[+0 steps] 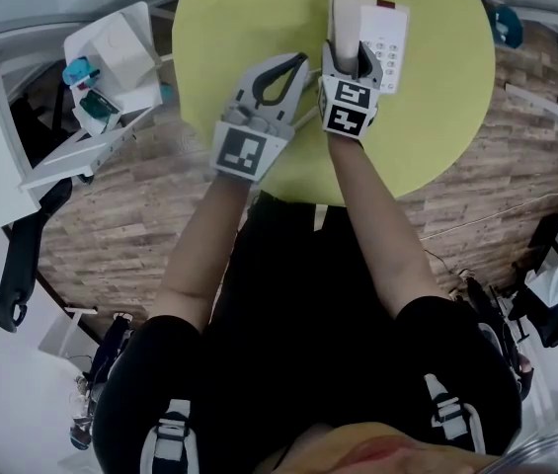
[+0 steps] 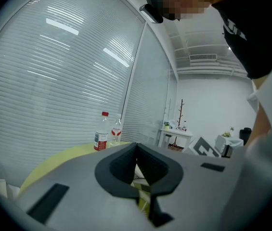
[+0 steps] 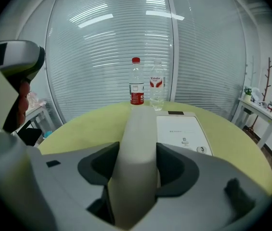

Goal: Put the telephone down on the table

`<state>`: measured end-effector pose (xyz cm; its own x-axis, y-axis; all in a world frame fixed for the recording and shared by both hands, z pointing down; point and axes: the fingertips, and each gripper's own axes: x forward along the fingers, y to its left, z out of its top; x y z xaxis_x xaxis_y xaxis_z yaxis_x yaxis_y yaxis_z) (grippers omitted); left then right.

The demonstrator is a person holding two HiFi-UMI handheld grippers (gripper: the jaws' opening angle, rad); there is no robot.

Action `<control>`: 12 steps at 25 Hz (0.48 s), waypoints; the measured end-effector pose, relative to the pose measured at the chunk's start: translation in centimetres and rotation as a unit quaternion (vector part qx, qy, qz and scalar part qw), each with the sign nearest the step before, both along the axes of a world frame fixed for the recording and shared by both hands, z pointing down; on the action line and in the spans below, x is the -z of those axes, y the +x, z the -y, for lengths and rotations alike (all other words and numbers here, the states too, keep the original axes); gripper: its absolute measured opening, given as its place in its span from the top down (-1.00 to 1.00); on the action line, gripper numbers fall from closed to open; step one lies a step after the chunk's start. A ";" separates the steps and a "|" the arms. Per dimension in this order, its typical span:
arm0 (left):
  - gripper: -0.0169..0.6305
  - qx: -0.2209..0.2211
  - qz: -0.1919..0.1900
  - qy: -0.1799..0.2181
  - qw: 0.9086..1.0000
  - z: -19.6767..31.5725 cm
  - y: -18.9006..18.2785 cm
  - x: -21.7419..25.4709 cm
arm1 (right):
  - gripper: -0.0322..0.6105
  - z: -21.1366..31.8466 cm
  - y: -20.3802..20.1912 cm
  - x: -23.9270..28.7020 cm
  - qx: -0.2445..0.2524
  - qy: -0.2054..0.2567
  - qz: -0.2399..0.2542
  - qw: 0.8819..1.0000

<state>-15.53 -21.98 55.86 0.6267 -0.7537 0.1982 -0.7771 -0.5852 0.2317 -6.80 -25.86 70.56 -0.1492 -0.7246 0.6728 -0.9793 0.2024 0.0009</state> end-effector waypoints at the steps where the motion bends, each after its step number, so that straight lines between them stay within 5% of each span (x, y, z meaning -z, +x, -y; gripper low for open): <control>1: 0.92 0.001 0.000 -0.001 1.000 0.0 -0.1 -0.1 | 0.14 0.0 0.0 0.0 -0.003 0.001 0.001 1.000; 12: 0.91 0.007 -0.002 0.005 1.000 0.0 -0.9 0.8 | 0.23 0.0 0.1 0.7 -0.027 -0.005 0.030 0.999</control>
<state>-16.45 -21.95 55.07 0.6169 -0.7643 0.1880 -0.7842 -0.5764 0.2299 -6.68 -25.84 69.89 -0.1502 -0.7263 0.6707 -0.9870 0.1492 -0.0594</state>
